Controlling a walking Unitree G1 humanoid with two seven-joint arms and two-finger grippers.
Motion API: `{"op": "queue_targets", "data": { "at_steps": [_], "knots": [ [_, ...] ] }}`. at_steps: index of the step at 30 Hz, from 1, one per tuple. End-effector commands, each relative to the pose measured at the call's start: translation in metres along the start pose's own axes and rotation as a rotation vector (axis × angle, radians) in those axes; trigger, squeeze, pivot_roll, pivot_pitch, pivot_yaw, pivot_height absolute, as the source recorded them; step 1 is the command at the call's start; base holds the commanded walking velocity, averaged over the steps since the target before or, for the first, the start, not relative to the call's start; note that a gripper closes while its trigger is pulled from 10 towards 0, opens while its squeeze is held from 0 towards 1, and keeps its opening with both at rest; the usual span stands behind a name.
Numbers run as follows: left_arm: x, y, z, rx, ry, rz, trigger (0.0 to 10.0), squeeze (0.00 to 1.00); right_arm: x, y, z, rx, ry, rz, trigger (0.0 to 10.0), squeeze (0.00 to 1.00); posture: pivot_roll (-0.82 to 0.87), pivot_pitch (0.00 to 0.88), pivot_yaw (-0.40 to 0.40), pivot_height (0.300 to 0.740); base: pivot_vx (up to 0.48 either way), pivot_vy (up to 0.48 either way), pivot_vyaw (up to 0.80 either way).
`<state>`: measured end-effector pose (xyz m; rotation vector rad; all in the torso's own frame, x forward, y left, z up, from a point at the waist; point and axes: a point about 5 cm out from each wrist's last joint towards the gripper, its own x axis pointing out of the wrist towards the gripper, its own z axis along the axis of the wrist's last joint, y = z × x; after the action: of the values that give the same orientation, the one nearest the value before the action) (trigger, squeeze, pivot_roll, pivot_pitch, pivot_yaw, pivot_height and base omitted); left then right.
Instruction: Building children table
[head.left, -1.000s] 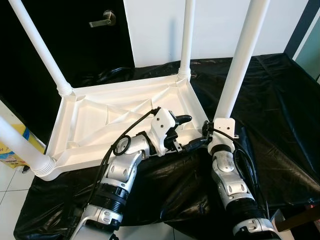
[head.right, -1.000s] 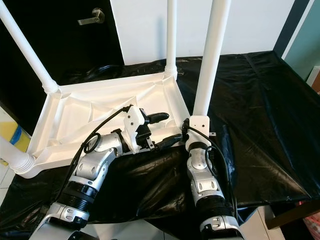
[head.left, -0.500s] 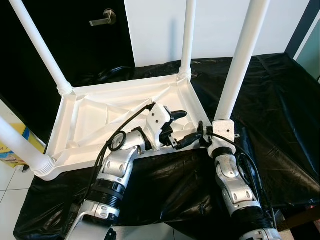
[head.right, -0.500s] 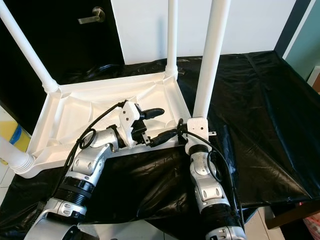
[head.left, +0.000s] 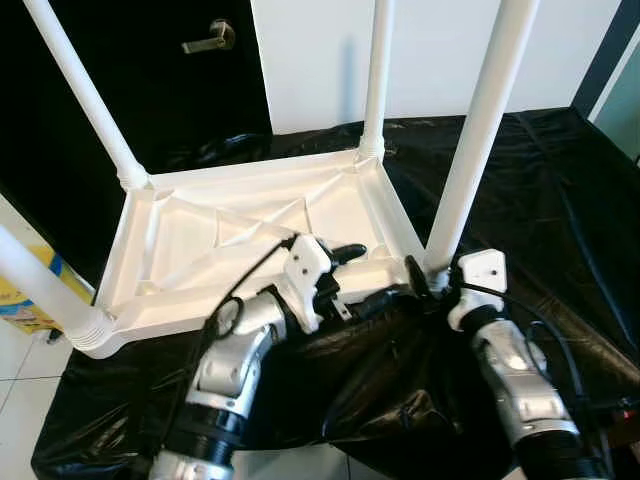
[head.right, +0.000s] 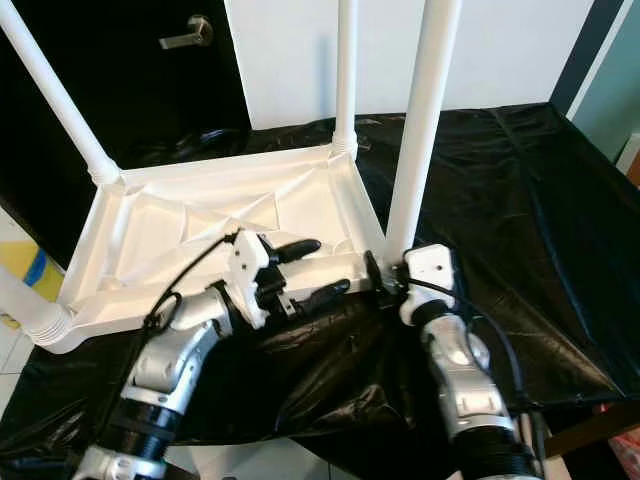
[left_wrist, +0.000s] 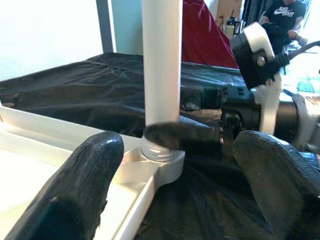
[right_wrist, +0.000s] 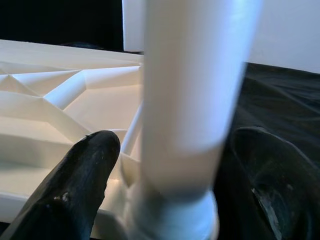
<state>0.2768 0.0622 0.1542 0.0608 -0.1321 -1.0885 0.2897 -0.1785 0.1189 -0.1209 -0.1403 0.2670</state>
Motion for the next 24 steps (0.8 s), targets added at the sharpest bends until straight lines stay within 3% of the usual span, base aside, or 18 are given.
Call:
{"op": "queue_targets", "data": {
  "at_steps": [1, 7, 12, 24],
  "knots": [
    [-0.002, 0.003, 0.004, 0.0, -0.002, 0.057, 10.0, 0.0, 0.0, -0.004, -0.001, 0.004, 0.007, 0.056, 10.0, 0.0, -0.12, 0.017, 0.027, 0.74, 0.0, 0.0, 0.0],
    [-0.005, -0.001, 0.008, 0.004, -0.004, 0.054, 10.0, 0.0, 0.0, -0.014, -0.003, -0.014, 0.046, 0.161, 10.0, 0.0, -0.1, 0.008, 0.028, 0.74, 0.0, 0.0, 0.0],
    [-0.004, -0.015, 0.01, 0.001, 0.0, 0.021, 10.0, 0.0, 0.007, -0.019, -0.007, -0.019, 0.089, 0.274, 10.0, 0.0, -0.09, 0.004, 0.028, 0.74, 0.0, 0.0, 0.0],
    [0.0, -0.036, 0.001, -0.025, 0.036, -0.008, 10.0, 0.0, 0.036, -0.007, -0.006, -0.051, 0.118, 0.433, 10.0, 0.0, -0.05, 0.002, 0.005, 0.74, 0.0, 0.0, 0.0]
  ]
}}
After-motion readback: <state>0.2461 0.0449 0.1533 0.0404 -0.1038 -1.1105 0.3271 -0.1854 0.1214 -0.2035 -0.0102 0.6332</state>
